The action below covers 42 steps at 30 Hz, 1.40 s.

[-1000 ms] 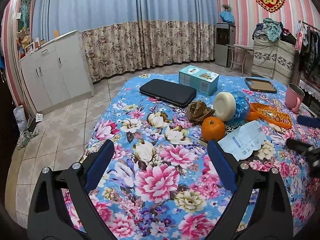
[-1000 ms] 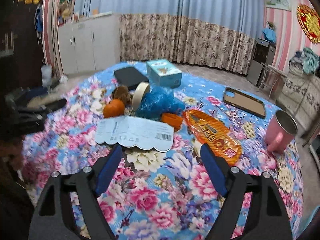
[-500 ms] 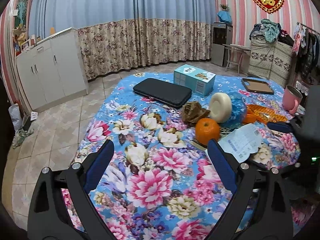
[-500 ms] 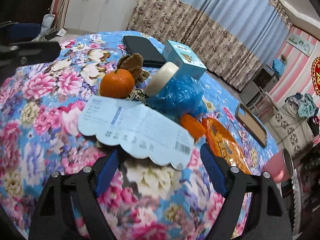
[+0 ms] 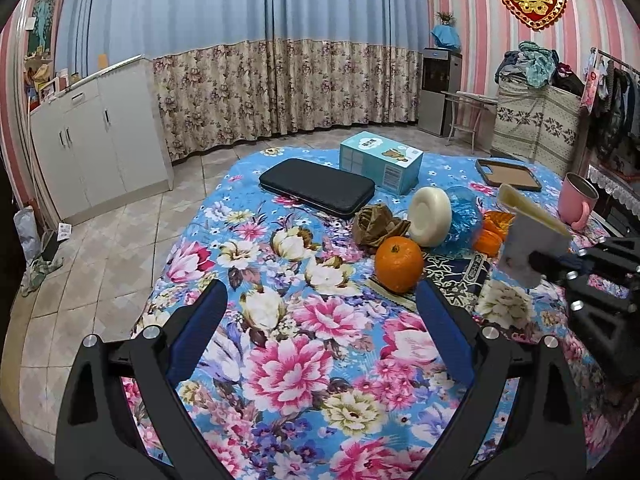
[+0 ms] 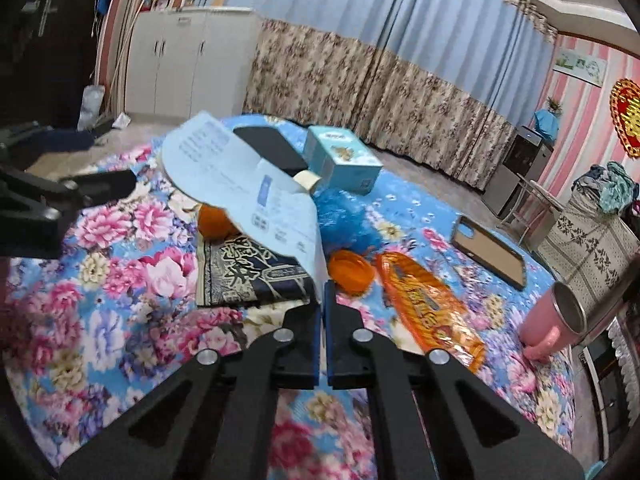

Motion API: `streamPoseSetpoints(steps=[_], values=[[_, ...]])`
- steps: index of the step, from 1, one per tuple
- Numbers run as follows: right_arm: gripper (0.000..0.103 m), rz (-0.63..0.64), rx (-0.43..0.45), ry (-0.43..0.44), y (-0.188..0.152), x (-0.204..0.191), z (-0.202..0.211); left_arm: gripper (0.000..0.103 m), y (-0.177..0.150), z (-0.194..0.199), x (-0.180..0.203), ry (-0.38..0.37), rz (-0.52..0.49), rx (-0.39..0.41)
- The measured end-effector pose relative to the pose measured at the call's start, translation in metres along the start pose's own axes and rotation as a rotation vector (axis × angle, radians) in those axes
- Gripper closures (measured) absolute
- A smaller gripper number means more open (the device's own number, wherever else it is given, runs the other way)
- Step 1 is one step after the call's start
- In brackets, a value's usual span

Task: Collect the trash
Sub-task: 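Grasp the white receipt with the right tool while the left tool grasps the mandarin orange, then carry the receipt and mandarin orange over the light blue basket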

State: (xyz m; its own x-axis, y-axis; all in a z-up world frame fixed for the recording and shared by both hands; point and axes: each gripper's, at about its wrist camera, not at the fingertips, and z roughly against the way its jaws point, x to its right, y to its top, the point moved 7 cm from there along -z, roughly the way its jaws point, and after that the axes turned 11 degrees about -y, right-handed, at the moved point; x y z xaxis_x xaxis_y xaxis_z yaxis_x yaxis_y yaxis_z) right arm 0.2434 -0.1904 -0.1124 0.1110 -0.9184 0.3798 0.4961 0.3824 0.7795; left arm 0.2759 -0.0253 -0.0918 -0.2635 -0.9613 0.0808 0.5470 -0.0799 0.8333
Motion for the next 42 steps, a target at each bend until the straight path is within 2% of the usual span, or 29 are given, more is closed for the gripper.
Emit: streamPoseSetpoints(steps=[11, 18, 28, 32, 34, 36, 39, 42], values=[[0.102, -0.138, 0.041, -0.011, -0.008, 0.055, 0.03, 0.011, 0.003, 0.001, 0.02, -0.027, -0.03, 0.016], [0.102, -0.194, 0.045, -0.019, -0.012, 0.084, 0.035, 0.011, 0.006, -0.016, 0.036, -0.028, -0.076, -0.021], [0.102, -0.238, 0.02, -0.029, -0.022, 0.107, 0.028, 0.011, 0.01, -0.08, 0.04, 0.006, -0.054, -0.152], [0.102, -0.264, 0.007, -0.03, -0.026, 0.114, 0.018, 0.011, 0.008, -0.098, 0.039, -0.003, -0.044, -0.202], [0.102, -0.279, 0.001, -0.026, -0.027, 0.115, 0.014, 0.025, 0.006, -0.104, 0.04, -0.023, -0.046, -0.221], [0.102, -0.283, -0.001, -0.027, -0.027, 0.116, 0.012, 0.056, 0.002, -0.112, 0.044, -0.054, -0.05, -0.26], [0.102, -0.285, -0.002, -0.023, -0.026, 0.115, 0.011, 0.068, 0.002, -0.11, 0.048, -0.076, -0.067, -0.256], [0.102, -0.283, 0.0, -0.022, -0.026, 0.113, 0.013, 0.069, 0.004, -0.101, 0.051, -0.082, -0.087, -0.231]])
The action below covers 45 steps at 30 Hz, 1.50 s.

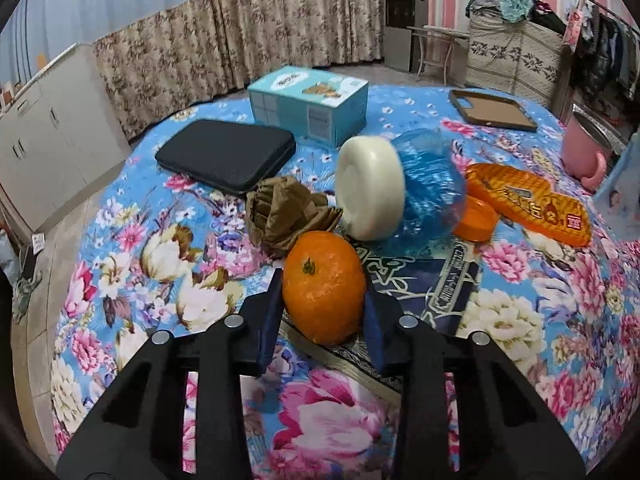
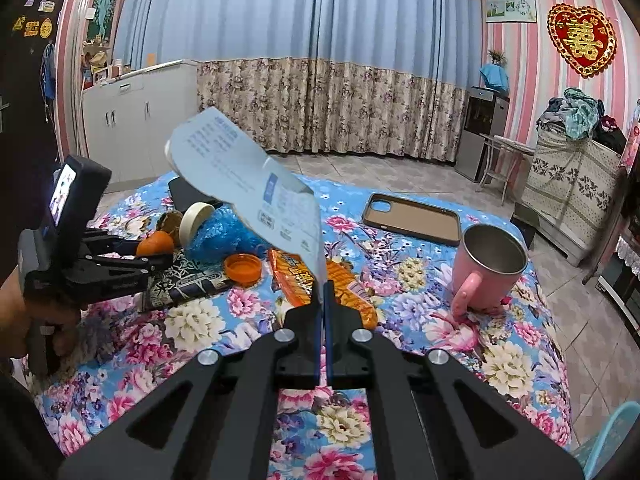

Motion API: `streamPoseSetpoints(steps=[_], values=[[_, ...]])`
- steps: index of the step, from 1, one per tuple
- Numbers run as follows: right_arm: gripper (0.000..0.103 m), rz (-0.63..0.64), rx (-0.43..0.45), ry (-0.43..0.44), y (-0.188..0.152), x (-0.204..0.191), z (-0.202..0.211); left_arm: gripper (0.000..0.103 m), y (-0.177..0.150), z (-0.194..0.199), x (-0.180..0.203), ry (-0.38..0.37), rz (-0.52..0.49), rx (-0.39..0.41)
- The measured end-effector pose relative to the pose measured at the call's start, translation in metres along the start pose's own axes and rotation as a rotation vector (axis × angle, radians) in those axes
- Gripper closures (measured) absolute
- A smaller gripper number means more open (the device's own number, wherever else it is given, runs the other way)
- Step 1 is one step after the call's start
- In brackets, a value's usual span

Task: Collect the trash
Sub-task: 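Carry the receipt and mandarin orange over the light blue basket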

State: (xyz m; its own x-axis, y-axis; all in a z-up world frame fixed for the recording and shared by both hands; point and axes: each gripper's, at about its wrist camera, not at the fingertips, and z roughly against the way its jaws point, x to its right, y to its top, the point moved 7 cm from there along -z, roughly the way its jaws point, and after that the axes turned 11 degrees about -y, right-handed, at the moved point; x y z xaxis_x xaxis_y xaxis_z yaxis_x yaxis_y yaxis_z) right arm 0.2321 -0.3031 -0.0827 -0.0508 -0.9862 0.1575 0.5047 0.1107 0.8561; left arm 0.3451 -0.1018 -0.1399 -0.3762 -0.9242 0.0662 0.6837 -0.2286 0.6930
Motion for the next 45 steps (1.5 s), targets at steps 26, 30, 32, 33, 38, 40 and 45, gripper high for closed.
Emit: streamPoseSetpoints(steps=[26, 30, 32, 33, 38, 40, 45], values=[[0.102, -0.06, 0.097, -0.042, 0.019, 0.058, 0.095, 0.069, 0.009, 0.137, 0.058, -0.013, -0.064, 0.229], [0.102, -0.079, 0.107, -0.055, 0.02, 0.072, 0.104, 0.069, 0.018, 0.149, 0.078, -0.026, -0.089, 0.246], [0.102, -0.088, 0.11, -0.059, 0.021, 0.077, 0.108, 0.069, 0.022, 0.153, 0.09, -0.037, -0.102, 0.251], [0.102, -0.093, 0.112, -0.061, 0.021, 0.081, 0.11, 0.069, 0.023, 0.154, 0.096, -0.042, -0.106, 0.254], [0.102, -0.1, 0.121, -0.069, 0.021, 0.092, 0.119, 0.069, 0.028, 0.158, 0.121, -0.085, -0.118, 0.258], [0.102, -0.111, 0.127, -0.077, 0.021, 0.099, 0.122, 0.069, 0.029, 0.159, 0.131, -0.093, -0.127, 0.257], [0.102, -0.138, 0.134, -0.098, 0.015, 0.12, 0.129, 0.069, 0.038, 0.159, 0.168, -0.128, -0.142, 0.257]])
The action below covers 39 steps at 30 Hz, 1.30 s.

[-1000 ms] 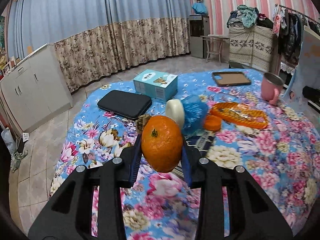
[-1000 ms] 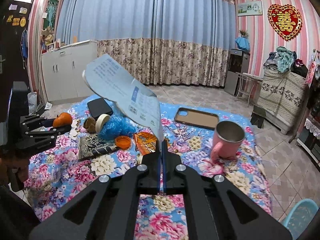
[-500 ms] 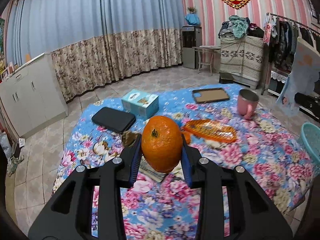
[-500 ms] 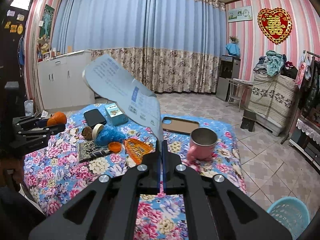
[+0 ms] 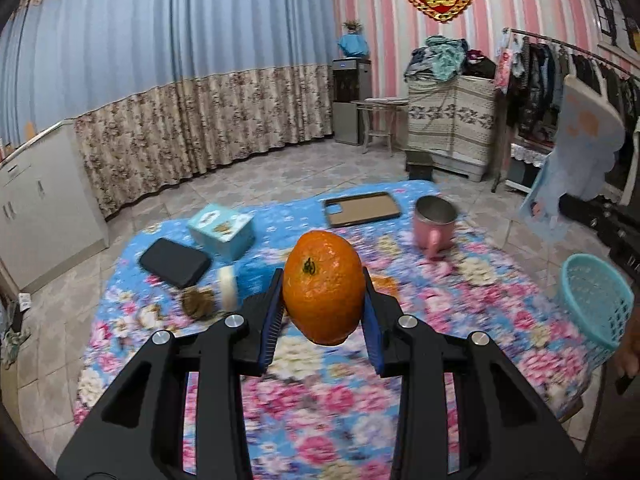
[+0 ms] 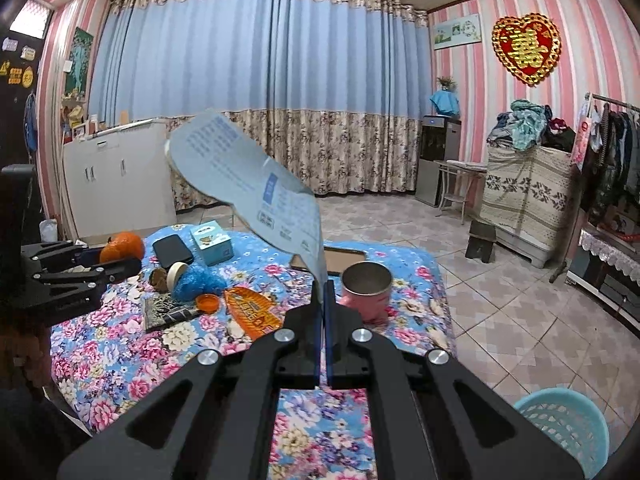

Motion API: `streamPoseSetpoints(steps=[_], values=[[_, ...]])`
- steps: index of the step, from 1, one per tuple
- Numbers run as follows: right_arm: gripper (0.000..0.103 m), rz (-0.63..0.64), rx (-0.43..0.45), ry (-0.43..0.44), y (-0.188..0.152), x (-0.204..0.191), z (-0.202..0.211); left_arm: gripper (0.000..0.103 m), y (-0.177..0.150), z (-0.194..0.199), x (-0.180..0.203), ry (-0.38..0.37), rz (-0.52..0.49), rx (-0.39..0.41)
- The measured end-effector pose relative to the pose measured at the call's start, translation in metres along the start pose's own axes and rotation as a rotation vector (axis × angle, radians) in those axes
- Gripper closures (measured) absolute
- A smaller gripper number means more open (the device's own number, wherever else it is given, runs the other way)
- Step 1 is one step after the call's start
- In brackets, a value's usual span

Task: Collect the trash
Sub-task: 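Carry the receipt and mandarin orange over the light blue basket, then open both tools over the basket to drop the orange and receipt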

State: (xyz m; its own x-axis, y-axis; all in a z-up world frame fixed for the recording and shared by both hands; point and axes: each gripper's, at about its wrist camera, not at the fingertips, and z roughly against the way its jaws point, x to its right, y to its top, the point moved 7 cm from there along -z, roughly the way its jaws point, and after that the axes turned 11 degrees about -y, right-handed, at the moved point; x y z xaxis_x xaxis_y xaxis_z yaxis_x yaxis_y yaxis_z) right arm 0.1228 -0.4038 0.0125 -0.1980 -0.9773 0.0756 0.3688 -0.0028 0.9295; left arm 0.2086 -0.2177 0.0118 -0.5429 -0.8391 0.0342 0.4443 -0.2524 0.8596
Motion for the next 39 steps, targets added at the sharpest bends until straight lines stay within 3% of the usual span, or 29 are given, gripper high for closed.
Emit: streamPoseSetpoints(steps=[13, 19, 28, 39], values=[[0.102, -0.086, -0.007, -0.078, -0.011, 0.091, 0.019, 0.069, 0.029, -0.024, 0.134, -0.163, -0.116, 0.003], [0.102, -0.11, -0.009, -0.148, -0.021, 0.137, 0.031, 0.069, 0.035, -0.038, 0.196, -0.294, -0.145, -0.037], [0.102, -0.143, -0.046, -0.278, -0.055, 0.22, 0.06, 0.068, 0.029, -0.059, 0.29, -0.396, -0.228, -0.064], [0.101, -0.225, -0.1, -0.35, -0.091, 0.281, 0.074, 0.062, 0.001, -0.09, 0.357, -0.499, -0.19, -0.154]])
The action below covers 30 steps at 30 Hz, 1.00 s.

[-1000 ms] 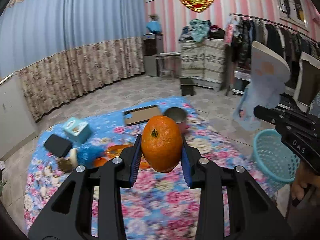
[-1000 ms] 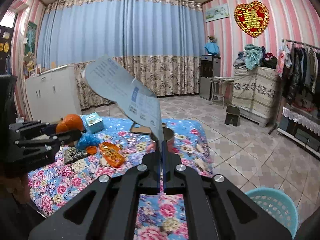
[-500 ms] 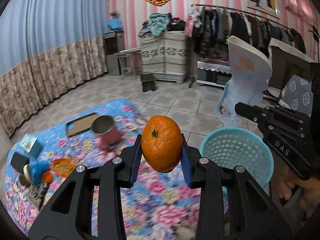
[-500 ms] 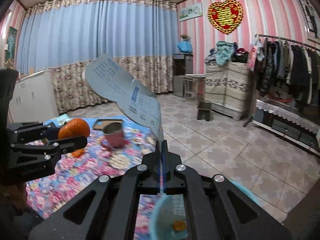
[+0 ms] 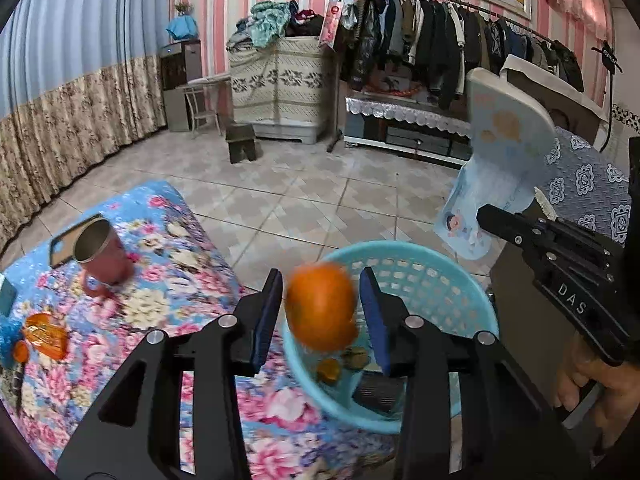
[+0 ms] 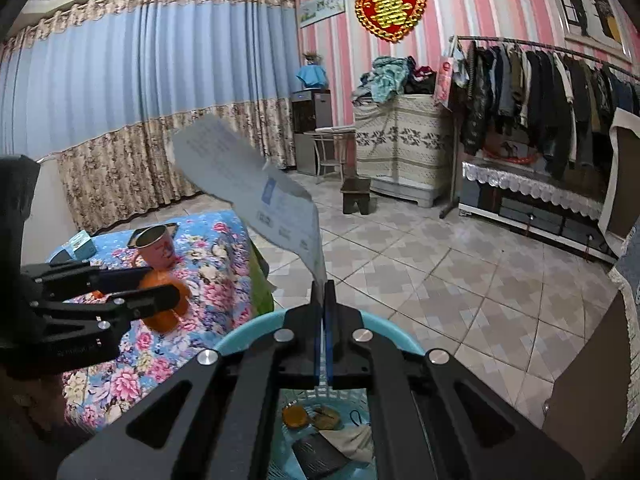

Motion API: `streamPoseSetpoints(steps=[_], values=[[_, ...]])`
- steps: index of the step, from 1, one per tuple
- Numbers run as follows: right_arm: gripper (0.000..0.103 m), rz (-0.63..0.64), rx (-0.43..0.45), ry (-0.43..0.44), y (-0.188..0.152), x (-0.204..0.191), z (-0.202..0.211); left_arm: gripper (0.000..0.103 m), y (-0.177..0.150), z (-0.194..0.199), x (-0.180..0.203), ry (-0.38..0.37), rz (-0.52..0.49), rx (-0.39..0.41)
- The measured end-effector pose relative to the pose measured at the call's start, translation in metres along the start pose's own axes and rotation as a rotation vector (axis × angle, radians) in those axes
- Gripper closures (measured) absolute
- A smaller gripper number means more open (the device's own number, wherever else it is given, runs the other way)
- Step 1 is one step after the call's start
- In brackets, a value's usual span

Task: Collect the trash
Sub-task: 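Open both tools over the basket to drop the orange and receipt, then move both open tools back over the items on the bed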

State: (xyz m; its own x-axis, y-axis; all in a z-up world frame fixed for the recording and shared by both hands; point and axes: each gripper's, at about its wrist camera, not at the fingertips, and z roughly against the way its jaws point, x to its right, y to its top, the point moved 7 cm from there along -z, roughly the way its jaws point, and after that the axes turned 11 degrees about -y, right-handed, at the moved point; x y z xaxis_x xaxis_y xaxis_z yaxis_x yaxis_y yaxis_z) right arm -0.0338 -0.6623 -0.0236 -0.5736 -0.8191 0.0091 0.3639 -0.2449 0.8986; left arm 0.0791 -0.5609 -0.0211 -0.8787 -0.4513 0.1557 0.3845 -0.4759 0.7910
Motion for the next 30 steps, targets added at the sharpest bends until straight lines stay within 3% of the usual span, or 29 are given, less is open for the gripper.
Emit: streamPoseSetpoints(steps=[1, 5, 7, 9, 10, 11, 15, 19, 23, 26, 30], values=[[0.101, -0.004, 0.0, -0.001, 0.0, 0.004, 0.0, 0.059, 0.001, -0.002, 0.002, -0.005, 0.002, 0.001], [0.101, -0.011, -0.01, -0.006, -0.001, 0.008, -0.004, 0.034, 0.007, -0.003, 0.004, -0.006, -0.007, 0.02], [0.1, -0.016, -0.014, -0.013, -0.002, 0.006, -0.004, 0.031, 0.01, -0.001, 0.001, -0.002, -0.001, 0.028], [0.087, -0.023, -0.017, -0.023, -0.002, 0.008, -0.005, 0.03, 0.011, 0.0, -0.002, 0.0, 0.004, 0.032], [0.065, -0.031, -0.013, -0.024, -0.002, 0.008, -0.005, 0.03, 0.012, 0.001, -0.004, 0.004, 0.004, 0.033], [0.052, -0.039, -0.007, -0.024, -0.002, 0.01, -0.003, 0.03, 0.012, 0.003, -0.006, 0.008, 0.003, 0.035], [0.052, -0.042, -0.004, -0.012, 0.0, 0.001, -0.005, 0.03, 0.01, 0.021, -0.027, 0.041, -0.006, 0.048], [0.052, -0.009, -0.015, 0.023, -0.002, -0.029, -0.01, 0.029, 0.003, 0.06, -0.084, 0.13, 0.009, 0.074], [0.052, 0.017, -0.021, 0.083, -0.003, -0.075, -0.013, 0.022, -0.018, 0.116, -0.156, 0.266, 0.035, 0.097], [0.052, 0.064, -0.027, 0.139, -0.01, -0.122, -0.013, 0.018, -0.046, 0.177, -0.211, 0.415, 0.021, 0.131], [0.049, 0.111, -0.049, 0.191, -0.022, -0.178, -0.016, 0.014, -0.083, 0.245, -0.272, 0.525, 0.107, 0.181]])
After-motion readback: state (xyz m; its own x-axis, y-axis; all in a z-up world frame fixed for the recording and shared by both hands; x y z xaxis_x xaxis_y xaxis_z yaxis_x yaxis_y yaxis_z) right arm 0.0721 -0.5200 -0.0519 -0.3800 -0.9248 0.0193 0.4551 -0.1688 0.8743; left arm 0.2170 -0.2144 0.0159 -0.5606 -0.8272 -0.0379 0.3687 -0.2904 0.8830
